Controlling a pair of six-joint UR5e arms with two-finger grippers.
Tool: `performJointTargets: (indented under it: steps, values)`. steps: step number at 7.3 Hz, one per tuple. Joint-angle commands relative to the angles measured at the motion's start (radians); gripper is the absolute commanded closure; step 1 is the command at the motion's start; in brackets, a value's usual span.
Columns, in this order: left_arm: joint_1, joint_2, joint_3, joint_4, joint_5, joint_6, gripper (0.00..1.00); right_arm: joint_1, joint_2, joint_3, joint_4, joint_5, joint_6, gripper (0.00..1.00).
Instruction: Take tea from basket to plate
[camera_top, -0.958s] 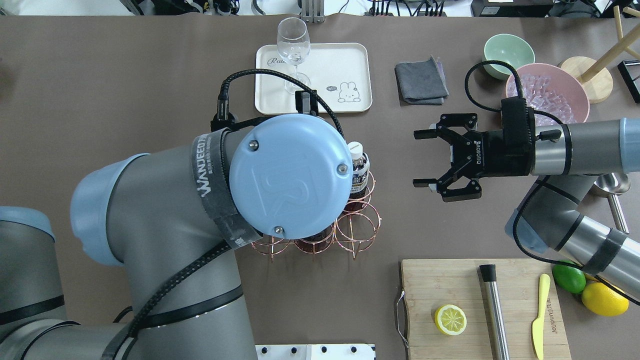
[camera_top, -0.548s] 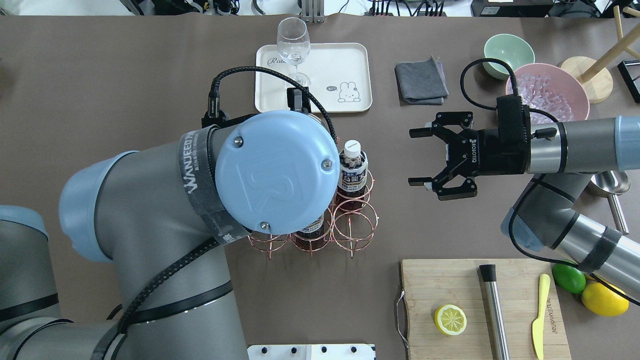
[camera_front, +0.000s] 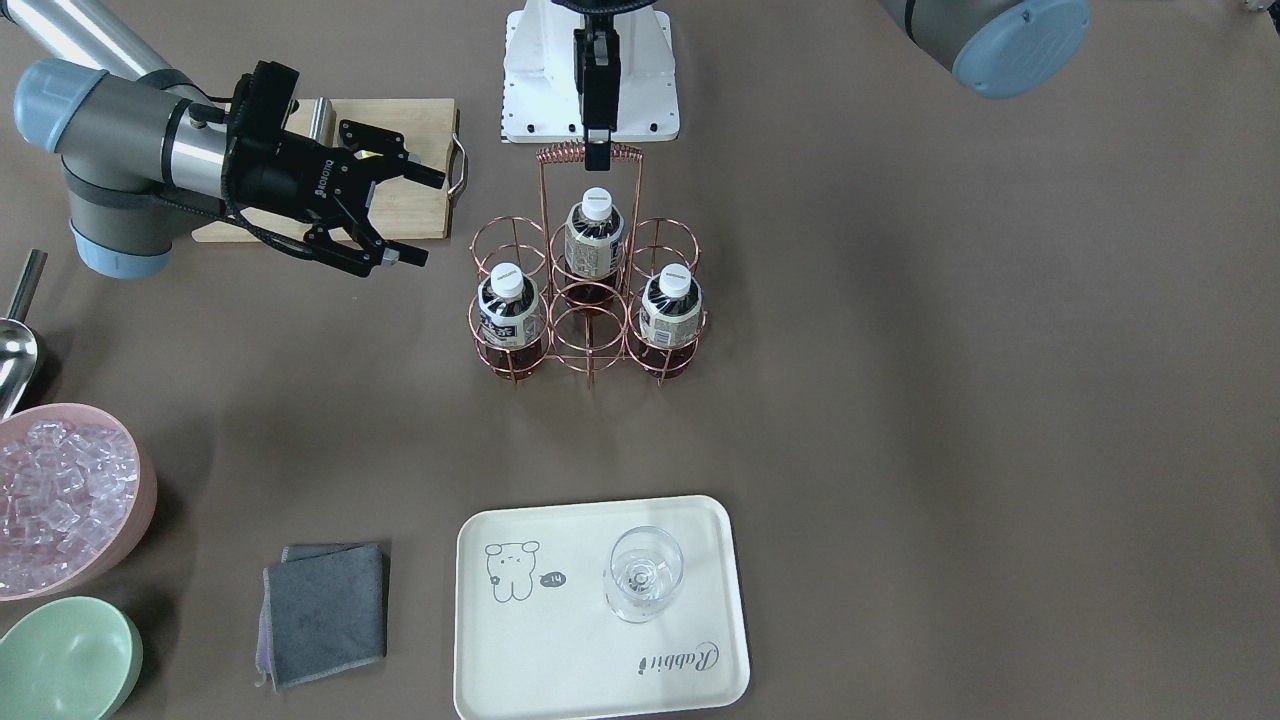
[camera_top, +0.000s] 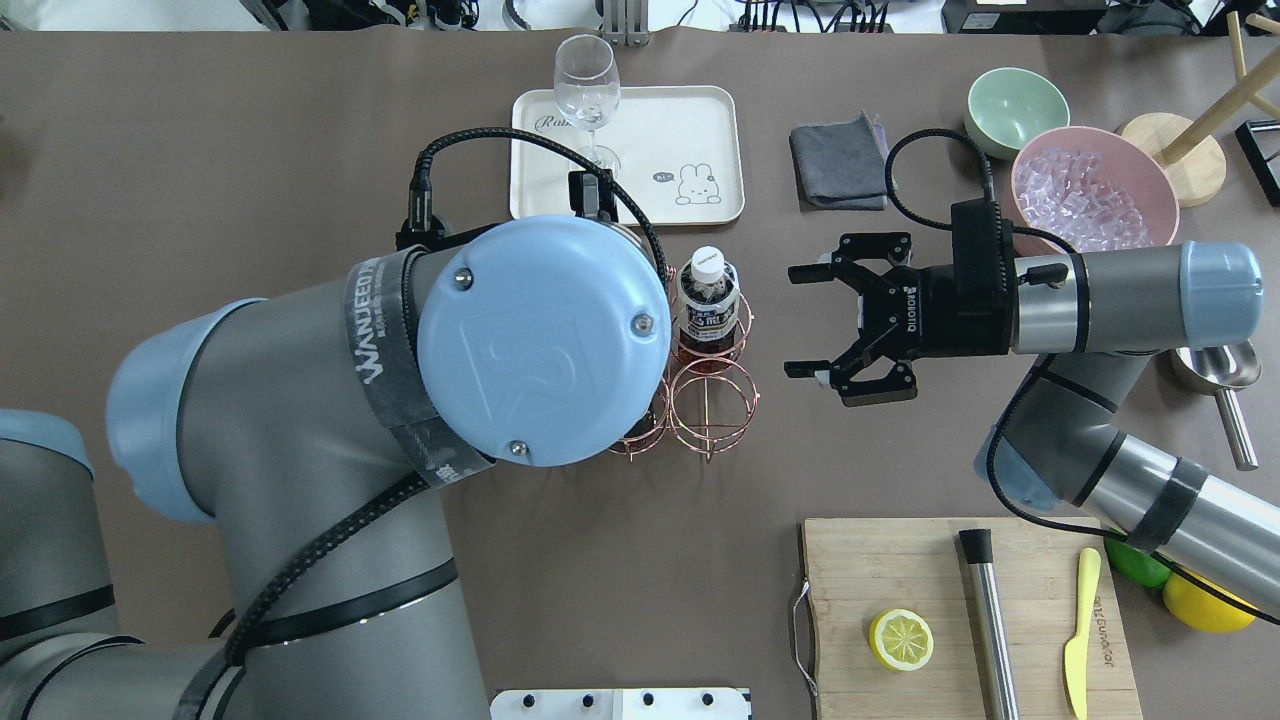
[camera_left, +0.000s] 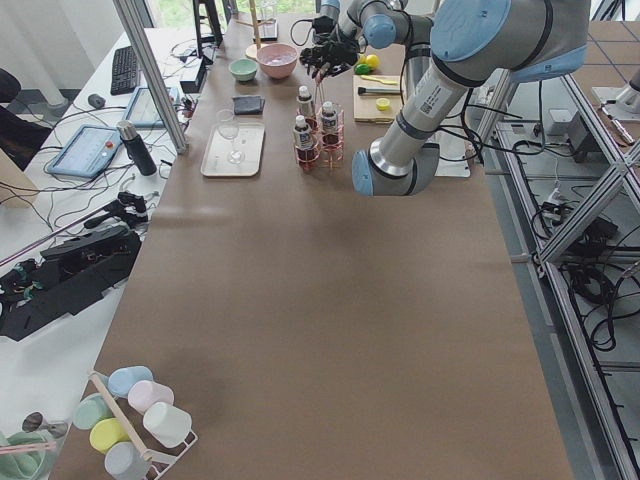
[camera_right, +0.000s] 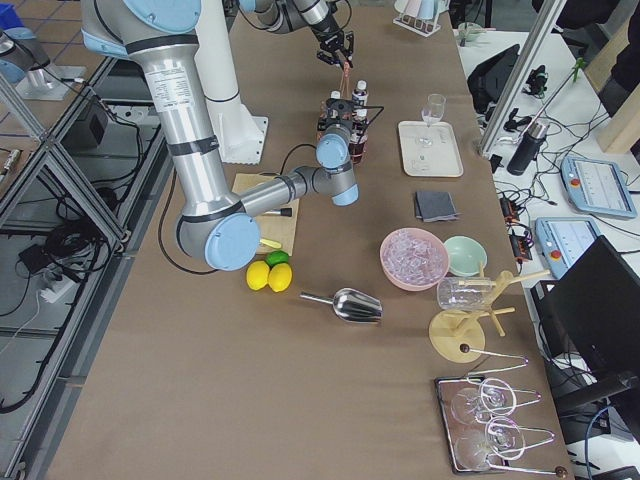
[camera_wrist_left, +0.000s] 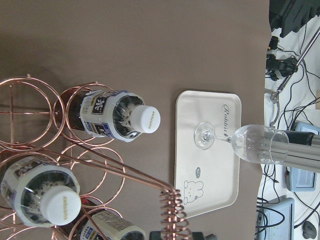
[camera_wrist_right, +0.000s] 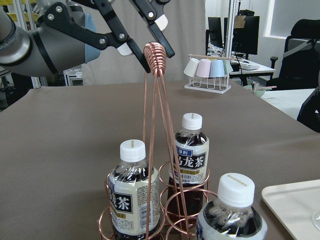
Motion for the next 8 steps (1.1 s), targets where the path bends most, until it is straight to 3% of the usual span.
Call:
performJointTargets:
  steps: [1, 4, 8]
  values:
    - [0.001, 0.005, -0.001, 0.000, -0.001, 0.000, 1.00, -0.011, 0.066, -0.061, -0.012, -0.010, 0.003, 0.00]
    - [0.001, 0.007, -0.001, 0.000, -0.001, 0.000, 1.00, 0.003, 0.134, -0.144, -0.017, -0.016, -0.001, 0.00]
    - [0.001, 0.023, -0.015, -0.002, -0.001, -0.006, 1.00, -0.008, 0.187, -0.157, -0.074, -0.039, 0.005, 0.00]
